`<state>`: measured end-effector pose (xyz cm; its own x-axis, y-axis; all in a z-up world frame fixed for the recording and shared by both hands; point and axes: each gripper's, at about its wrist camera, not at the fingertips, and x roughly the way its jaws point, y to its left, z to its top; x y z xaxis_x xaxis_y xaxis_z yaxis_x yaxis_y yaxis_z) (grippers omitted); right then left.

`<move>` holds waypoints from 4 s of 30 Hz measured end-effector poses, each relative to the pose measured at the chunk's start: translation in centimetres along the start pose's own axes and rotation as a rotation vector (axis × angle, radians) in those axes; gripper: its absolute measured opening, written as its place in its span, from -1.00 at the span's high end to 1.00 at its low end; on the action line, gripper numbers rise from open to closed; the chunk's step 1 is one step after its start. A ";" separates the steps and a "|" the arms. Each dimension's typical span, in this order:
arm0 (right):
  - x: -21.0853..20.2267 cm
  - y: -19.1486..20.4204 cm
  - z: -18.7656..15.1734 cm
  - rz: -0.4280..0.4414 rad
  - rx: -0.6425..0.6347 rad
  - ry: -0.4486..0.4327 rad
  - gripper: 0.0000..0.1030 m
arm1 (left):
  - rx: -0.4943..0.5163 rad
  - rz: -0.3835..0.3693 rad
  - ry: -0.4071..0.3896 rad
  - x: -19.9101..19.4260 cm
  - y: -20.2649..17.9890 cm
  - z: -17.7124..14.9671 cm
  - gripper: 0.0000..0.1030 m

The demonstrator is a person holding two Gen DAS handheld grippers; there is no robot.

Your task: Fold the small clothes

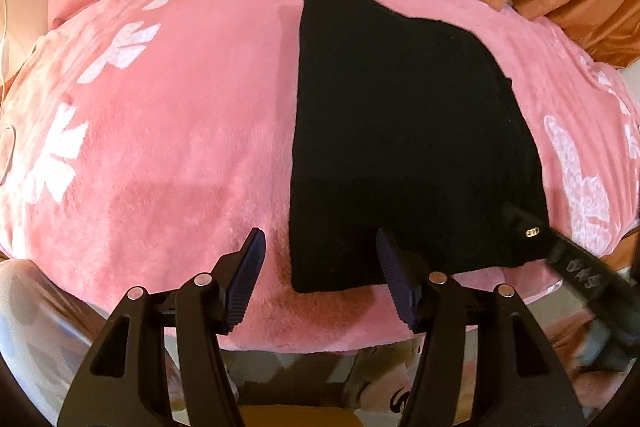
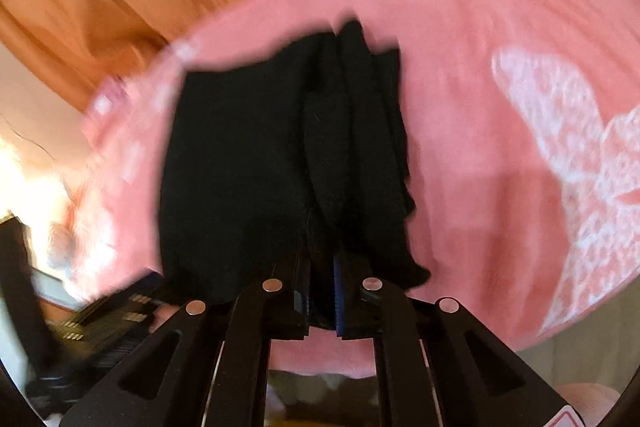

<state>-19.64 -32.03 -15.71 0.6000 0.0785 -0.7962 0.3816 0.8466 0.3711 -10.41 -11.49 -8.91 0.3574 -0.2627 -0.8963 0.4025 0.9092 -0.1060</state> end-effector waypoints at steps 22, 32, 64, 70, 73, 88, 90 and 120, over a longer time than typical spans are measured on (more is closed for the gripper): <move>1.4 3.4 8.0 -0.024 -0.139 -0.063 0.82 | -0.005 -0.012 0.010 1.1 1.4 -0.2 -0.34; 1.2 1.7 7.4 0.001 -0.074 -0.053 0.74 | -0.018 -0.015 0.015 0.9 1.4 -0.2 -0.41; -1.3 18.6 2.2 0.192 -0.346 0.025 0.88 | -0.148 -0.125 0.054 -5.1 8.6 -7.5 -0.40; 5.6 27.4 -1.0 0.248 -0.513 0.200 0.90 | -0.237 -0.078 0.099 -5.7 12.2 -10.6 -0.40; 7.0 29.2 -2.3 0.255 -0.553 0.241 0.91 | -0.269 -0.059 0.100 -5.9 13.3 -10.9 -0.40; -4.9 -0.4 1.9 0.113 0.088 -0.039 0.92 | -0.127 -0.177 -0.064 -8.3 6.6 -4.9 -0.48; -2.7 -3.2 0.1 0.047 0.128 0.046 0.88 | -0.090 -0.181 -0.054 -7.2 4.8 -4.1 -0.48; -0.1 -0.8 8.5 0.087 0.058 -0.051 -0.16 | -0.062 -0.024 0.004 0.8 0.0 -1.3 -0.48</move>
<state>-14.06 -37.15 -11.84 0.6670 0.1218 -0.7350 0.3663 0.8055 0.4659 -11.18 -11.32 -10.19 0.3451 -0.2834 -0.8947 0.3582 0.9209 -0.1536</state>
